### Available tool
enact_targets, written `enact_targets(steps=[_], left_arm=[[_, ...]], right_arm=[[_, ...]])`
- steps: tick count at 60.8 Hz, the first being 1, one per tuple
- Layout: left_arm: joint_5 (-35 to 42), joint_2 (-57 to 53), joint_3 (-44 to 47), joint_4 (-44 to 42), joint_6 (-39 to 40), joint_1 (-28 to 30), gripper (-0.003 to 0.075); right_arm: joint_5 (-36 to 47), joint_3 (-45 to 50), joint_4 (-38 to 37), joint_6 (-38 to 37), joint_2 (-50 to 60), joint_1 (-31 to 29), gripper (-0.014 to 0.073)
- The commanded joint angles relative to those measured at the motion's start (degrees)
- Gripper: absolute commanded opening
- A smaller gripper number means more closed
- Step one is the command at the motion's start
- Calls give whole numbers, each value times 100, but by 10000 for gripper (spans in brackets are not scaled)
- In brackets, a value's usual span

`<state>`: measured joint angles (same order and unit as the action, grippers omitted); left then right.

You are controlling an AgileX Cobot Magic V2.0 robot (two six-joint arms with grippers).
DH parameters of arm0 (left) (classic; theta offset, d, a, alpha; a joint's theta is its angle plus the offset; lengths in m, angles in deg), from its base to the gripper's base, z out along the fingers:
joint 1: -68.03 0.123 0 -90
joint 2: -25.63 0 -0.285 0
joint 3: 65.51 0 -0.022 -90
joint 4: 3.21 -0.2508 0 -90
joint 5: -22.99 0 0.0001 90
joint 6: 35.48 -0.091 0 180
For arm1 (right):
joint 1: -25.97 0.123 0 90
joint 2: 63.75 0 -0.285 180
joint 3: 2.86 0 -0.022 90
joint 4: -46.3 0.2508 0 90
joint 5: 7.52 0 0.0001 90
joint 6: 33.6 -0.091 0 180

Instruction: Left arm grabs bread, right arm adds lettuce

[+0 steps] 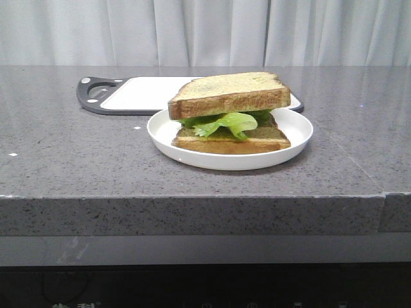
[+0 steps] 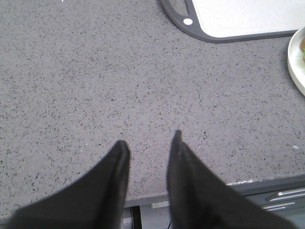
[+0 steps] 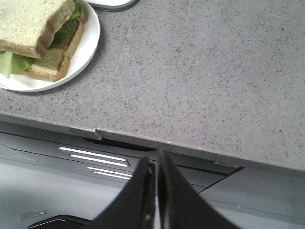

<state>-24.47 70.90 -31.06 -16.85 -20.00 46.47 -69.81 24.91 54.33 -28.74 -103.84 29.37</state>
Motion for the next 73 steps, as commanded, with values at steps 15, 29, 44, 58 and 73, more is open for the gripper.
enact_targets(steps=[15, 29, 44, 58, 73], left_arm=[[495, -5, -135, 26, 70, 11, -20], [495, -5, -135, 26, 70, 11, -20], [495, -5, -135, 26, 70, 11, -20], [564, -138, -99, 360, -189, 200, -20], [1937, -1104, 814, 1396, -1354, 1387, -20]], right_arm=[[340, -142, 23, -11, -23, -46, -118], [335, -142, 23, -11, -23, -46, -118], [335, -142, 23, -11, -23, -46, -118], [335, -142, 23, -11, -23, -46, -118], [335, -142, 23, -11, -23, -46, -118]])
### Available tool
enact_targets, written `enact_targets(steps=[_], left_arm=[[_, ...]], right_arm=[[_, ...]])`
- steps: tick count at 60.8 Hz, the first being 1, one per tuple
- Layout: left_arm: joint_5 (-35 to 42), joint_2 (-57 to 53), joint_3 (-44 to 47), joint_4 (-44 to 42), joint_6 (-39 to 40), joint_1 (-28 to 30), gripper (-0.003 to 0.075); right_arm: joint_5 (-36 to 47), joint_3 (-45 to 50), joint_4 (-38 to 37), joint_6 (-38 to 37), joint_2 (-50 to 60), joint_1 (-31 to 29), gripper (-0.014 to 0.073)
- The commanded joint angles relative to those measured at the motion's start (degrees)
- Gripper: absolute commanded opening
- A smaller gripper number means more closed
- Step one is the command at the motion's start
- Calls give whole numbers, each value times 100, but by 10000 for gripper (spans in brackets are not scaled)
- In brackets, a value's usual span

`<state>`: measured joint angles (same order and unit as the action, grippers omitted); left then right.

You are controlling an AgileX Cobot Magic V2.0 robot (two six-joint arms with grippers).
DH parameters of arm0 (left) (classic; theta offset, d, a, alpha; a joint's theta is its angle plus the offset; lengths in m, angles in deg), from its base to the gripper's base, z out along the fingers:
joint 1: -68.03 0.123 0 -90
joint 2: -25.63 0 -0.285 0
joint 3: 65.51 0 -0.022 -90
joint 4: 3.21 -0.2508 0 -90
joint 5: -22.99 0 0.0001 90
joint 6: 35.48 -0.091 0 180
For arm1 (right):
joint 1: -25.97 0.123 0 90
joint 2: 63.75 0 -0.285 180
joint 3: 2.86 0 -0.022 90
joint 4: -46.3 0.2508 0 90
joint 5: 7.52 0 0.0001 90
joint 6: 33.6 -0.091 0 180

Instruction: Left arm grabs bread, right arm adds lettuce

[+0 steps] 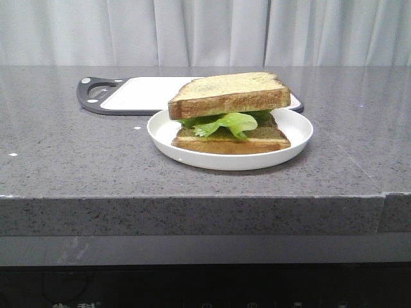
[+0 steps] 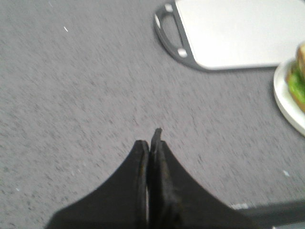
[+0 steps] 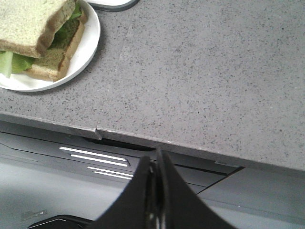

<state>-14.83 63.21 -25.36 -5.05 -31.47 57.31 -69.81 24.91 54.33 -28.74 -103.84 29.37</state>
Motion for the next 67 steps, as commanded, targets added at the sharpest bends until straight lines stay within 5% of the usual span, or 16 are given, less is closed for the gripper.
enact_targets(steps=[1, 21, 42, 67], left_arm=[[1066, -408, 339, 232, -207, 352, -20], [3172, -2210, 2705, 382, -207, 809, -20], [4270, -3114, 3781, 382, -207, 809, -20], [4188, -3105, 3765, 382, -207, 809, -20]], right_arm=[[335, -142, 23, -11, -23, -46, -118], [335, -142, 23, -11, -23, -46, -118], [317, -142, 23, -11, -23, -46, -118], [285, -142, 23, -11, -23, -46, -118]])
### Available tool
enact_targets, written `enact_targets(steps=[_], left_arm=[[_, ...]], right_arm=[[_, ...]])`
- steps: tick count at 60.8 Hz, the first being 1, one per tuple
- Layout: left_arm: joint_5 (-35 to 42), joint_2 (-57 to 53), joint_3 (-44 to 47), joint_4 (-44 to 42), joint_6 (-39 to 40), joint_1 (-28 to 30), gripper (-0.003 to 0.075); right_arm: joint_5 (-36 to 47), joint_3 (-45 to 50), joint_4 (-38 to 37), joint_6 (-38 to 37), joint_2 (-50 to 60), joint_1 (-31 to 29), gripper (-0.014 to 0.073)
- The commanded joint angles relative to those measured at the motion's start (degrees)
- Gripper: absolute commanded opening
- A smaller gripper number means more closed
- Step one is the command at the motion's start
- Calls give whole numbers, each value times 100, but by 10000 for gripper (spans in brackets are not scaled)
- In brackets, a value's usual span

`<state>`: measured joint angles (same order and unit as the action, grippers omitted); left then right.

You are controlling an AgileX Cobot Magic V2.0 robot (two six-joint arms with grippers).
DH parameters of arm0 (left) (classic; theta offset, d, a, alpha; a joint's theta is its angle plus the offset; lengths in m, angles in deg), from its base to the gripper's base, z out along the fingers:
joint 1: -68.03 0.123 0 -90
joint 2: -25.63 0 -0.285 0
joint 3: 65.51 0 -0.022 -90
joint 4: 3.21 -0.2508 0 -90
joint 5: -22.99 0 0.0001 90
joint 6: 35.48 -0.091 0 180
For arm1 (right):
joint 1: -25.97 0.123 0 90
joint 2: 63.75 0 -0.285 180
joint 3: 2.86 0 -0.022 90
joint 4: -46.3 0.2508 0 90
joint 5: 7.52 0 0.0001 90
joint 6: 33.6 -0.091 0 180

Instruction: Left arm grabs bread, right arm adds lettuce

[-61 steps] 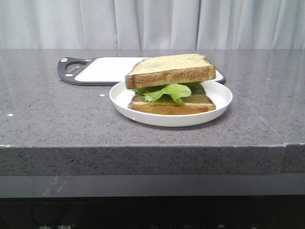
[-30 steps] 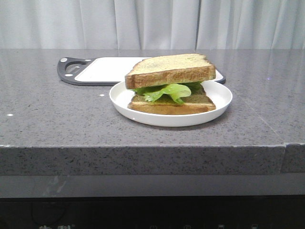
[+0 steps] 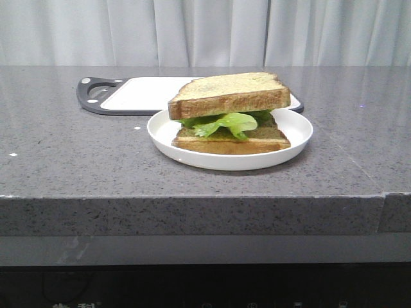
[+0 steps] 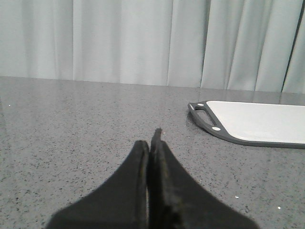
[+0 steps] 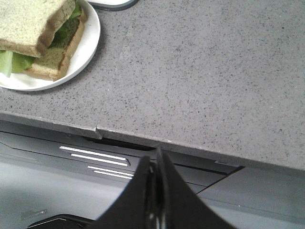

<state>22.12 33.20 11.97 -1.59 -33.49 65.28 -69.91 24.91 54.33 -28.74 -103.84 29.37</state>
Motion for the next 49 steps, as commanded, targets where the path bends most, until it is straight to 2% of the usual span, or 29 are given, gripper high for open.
enact_targets(steps=[1, 40, 45, 49], left_arm=[[492, -104, 32, 36, -5, 12, -20], [492, -104, 32, 36, -5, 12, -20], [492, -104, 32, 36, -5, 12, -20], [492, -104, 32, 36, -5, 12, -20]], right_arm=[[296, -142, 23, -11, -23, -46, -118], [311, -142, 23, -5, -23, -46, -118], [722, 29, -22, -5, 133, -46, -118], [1376, 377, -17, -5, 391, -30, -118]])
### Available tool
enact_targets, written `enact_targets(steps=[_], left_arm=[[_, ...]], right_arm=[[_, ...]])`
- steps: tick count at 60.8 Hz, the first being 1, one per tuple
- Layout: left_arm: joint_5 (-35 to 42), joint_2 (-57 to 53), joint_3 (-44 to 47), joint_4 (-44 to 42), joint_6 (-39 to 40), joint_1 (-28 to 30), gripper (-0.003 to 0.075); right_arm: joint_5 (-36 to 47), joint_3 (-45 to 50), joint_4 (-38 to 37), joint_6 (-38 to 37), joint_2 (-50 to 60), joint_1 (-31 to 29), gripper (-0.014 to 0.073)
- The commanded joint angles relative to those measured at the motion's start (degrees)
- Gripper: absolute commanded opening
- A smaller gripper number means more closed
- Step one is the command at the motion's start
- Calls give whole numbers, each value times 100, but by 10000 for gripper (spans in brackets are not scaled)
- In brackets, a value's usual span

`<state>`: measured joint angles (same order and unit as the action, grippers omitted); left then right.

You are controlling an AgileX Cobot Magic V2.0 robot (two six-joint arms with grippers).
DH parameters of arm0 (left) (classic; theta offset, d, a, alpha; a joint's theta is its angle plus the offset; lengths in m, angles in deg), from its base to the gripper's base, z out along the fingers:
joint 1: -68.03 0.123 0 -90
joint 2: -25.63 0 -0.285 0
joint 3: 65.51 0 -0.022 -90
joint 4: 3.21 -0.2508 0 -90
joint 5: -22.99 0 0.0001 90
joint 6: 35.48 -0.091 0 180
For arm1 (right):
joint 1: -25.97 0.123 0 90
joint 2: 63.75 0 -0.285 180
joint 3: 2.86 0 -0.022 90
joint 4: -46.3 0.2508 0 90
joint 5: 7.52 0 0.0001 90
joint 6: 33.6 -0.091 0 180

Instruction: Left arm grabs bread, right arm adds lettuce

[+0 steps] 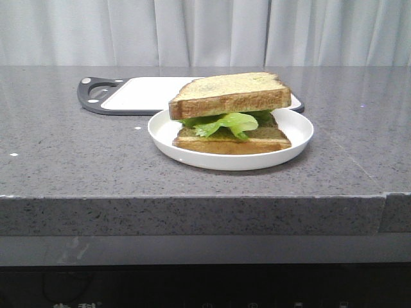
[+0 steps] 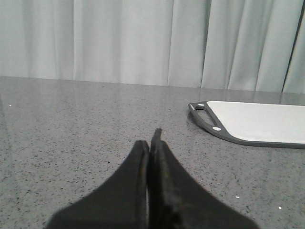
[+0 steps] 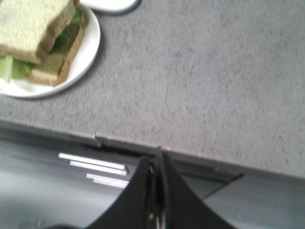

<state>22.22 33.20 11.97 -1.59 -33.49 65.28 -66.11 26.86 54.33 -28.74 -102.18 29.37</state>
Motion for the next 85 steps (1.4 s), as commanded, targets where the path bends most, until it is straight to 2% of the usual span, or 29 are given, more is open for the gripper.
enact_targets(steps=[1, 8, 16, 23, 28, 42, 85], left_arm=[[483, -104, 32, 36, -5, 12, -20], [483, -104, 32, 36, -5, 12, -20], [483, -104, 32, 36, -5, 12, -20], [483, -104, 32, 36, -5, 12, -20], [483, -104, 32, 36, -5, 12, -20], [483, -104, 32, 36, -5, 12, -20], [483, -104, 32, 36, -5, 12, -20]], right_arm=[[1172, 341, -17, -5, 295, -30, -118], [2817, 1390, -17, -5, 902, -30, -118], [4231, 2682, -17, -5, 1673, -30, -118], [5171, 3579, -17, -5, 2251, -30, -118], [5518, 4077, -17, -5, 2609, -30, -118], [5711, 4901, -17, -5, 3252, -80, -118], [5749, 4883, -17, -12, 3240, -209, -118]])
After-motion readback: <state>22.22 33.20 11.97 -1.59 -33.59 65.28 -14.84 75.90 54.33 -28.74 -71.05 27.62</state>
